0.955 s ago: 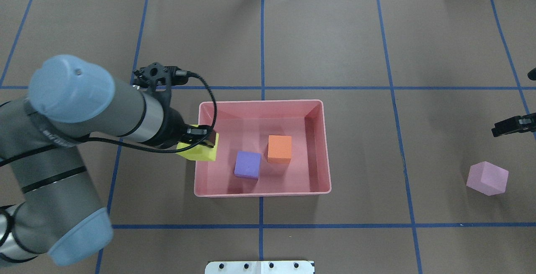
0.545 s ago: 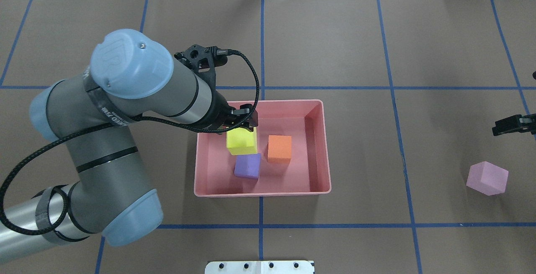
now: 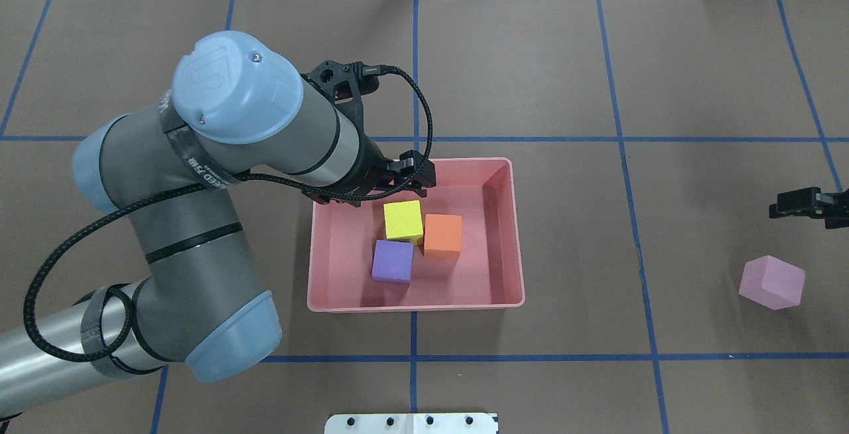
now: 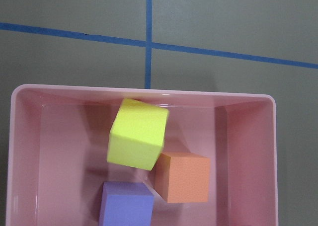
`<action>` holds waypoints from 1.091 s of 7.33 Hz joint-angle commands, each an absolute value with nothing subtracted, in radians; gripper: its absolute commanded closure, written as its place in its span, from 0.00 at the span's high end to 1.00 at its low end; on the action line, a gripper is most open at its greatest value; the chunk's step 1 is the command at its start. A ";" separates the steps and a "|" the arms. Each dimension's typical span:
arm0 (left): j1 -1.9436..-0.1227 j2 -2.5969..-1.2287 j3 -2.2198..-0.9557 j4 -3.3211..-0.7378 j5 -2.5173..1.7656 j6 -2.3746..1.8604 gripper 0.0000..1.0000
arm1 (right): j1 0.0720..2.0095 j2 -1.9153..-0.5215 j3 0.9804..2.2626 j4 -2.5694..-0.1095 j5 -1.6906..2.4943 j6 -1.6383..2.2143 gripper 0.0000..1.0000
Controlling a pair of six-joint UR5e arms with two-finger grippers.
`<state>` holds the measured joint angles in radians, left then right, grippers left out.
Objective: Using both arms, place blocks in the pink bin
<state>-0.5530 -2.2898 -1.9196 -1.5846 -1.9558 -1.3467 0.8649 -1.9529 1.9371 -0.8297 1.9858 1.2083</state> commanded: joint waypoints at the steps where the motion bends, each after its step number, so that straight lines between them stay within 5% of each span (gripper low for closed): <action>1: -0.552 -2.287 -1.922 -1.585 -1.954 -1.347 1.00 | 0.712 -2.005 1.937 -0.766 1.826 1.366 1.00; 7: -0.543 -2.273 -1.917 -1.585 -1.919 -1.342 1.00 | 0.506 -2.060 1.913 -0.696 1.620 1.542 1.00; 8: -0.543 -2.273 -1.916 -1.585 -1.919 -1.341 1.00 | 0.502 -2.059 1.907 -0.696 1.611 1.540 0.94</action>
